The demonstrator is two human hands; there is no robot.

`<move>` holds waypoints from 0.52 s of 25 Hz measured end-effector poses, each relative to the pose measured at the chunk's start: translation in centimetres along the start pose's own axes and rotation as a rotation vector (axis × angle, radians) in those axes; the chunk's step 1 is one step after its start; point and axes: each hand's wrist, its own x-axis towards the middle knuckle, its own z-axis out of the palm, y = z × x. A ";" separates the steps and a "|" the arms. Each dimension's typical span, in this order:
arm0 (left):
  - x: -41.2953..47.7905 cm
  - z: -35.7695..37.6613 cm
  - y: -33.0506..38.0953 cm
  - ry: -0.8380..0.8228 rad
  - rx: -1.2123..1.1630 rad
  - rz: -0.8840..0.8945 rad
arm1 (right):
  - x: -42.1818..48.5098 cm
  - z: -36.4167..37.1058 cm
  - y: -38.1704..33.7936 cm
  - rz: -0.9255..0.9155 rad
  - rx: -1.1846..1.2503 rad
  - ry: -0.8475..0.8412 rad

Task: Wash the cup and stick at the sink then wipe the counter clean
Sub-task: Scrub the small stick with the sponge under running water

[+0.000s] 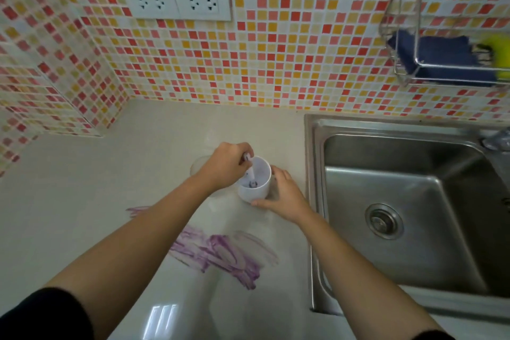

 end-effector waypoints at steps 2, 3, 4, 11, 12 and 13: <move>0.2 0.6 -0.7 -0.010 0.012 0.027 | -0.1 0.5 -0.3 0.000 0.045 0.018; 0.2 0.9 -1.0 -0.016 0.010 0.039 | -0.1 0.6 -0.5 0.002 0.069 0.029; 0.2 1.1 -1.1 -0.020 0.002 0.049 | 0.0 0.7 -0.5 0.004 0.085 0.038; 0.7 1.4 -1.1 -0.154 0.031 0.124 | 0.0 1.0 -0.3 0.000 0.104 0.020; 0.7 1.6 -0.9 -0.176 0.051 0.129 | 0.0 1.0 -0.3 -0.005 0.101 0.018; 0.8 1.7 -0.7 -0.196 0.074 0.131 | 0.0 1.1 -0.3 -0.009 0.096 0.020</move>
